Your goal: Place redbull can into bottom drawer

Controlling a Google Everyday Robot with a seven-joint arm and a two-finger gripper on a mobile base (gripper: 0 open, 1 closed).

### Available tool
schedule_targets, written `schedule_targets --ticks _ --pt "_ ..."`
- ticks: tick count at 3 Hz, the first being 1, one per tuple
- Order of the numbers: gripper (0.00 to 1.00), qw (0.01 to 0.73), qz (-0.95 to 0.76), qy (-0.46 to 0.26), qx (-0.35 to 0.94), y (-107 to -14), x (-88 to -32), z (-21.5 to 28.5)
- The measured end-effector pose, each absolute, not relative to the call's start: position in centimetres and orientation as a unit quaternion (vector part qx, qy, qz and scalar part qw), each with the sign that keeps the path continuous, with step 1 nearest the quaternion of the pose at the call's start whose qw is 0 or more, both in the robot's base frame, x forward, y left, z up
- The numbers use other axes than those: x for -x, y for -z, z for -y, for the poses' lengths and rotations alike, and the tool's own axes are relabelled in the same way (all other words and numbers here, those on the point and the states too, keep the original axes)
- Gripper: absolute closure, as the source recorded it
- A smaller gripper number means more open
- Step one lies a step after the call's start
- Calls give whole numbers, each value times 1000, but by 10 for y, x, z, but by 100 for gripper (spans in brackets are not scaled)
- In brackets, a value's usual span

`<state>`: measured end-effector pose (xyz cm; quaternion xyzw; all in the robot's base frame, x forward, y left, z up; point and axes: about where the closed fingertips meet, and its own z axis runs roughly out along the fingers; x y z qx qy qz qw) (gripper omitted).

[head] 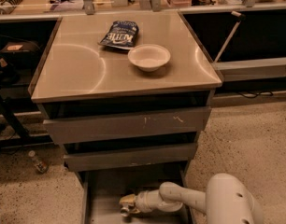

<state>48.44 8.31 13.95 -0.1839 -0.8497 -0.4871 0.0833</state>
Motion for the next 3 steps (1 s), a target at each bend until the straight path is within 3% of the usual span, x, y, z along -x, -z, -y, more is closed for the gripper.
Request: schedule_targets --ticks 1,3 --pt "100 92 851 481 191 -130 -485 -83" --pt "58 92 851 481 191 -130 -485 -83"
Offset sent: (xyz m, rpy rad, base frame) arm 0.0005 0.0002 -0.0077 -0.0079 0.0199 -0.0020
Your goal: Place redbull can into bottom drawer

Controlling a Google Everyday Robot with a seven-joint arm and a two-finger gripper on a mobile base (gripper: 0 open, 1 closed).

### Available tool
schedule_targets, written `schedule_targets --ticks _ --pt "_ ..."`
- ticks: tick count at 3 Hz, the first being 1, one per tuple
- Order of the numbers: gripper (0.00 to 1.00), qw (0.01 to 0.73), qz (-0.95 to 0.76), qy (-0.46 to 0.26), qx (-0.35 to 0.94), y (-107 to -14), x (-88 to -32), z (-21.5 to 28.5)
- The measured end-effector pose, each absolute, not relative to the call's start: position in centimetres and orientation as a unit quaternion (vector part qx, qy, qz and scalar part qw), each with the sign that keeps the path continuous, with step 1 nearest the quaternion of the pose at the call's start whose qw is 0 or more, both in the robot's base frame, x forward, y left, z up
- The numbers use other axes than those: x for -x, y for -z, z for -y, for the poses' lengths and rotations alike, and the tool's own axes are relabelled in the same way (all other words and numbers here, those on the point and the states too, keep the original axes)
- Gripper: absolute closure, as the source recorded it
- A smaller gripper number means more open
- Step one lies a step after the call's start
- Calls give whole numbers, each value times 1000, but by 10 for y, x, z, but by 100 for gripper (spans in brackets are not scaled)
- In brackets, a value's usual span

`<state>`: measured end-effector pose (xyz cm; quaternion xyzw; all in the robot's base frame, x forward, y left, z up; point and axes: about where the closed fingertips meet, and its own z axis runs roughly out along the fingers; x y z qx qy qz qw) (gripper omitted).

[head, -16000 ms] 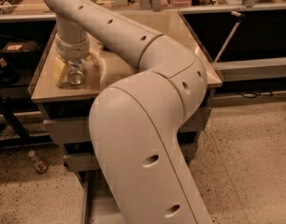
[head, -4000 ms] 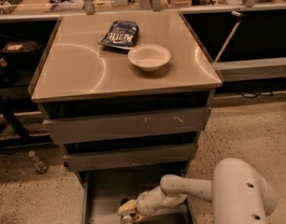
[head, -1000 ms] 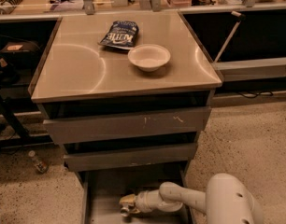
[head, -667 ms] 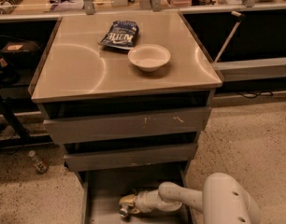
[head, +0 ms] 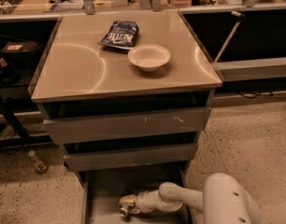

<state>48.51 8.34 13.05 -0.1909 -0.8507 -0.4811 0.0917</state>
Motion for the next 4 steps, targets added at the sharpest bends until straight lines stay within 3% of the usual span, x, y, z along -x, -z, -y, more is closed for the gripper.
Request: schedule_targets --ticks 2,3,4 --pt "12 92 851 481 191 -130 -485 -83" --pt "0 92 851 481 191 -130 -485 -84" --pt "0 92 851 481 191 -130 -485 -84"
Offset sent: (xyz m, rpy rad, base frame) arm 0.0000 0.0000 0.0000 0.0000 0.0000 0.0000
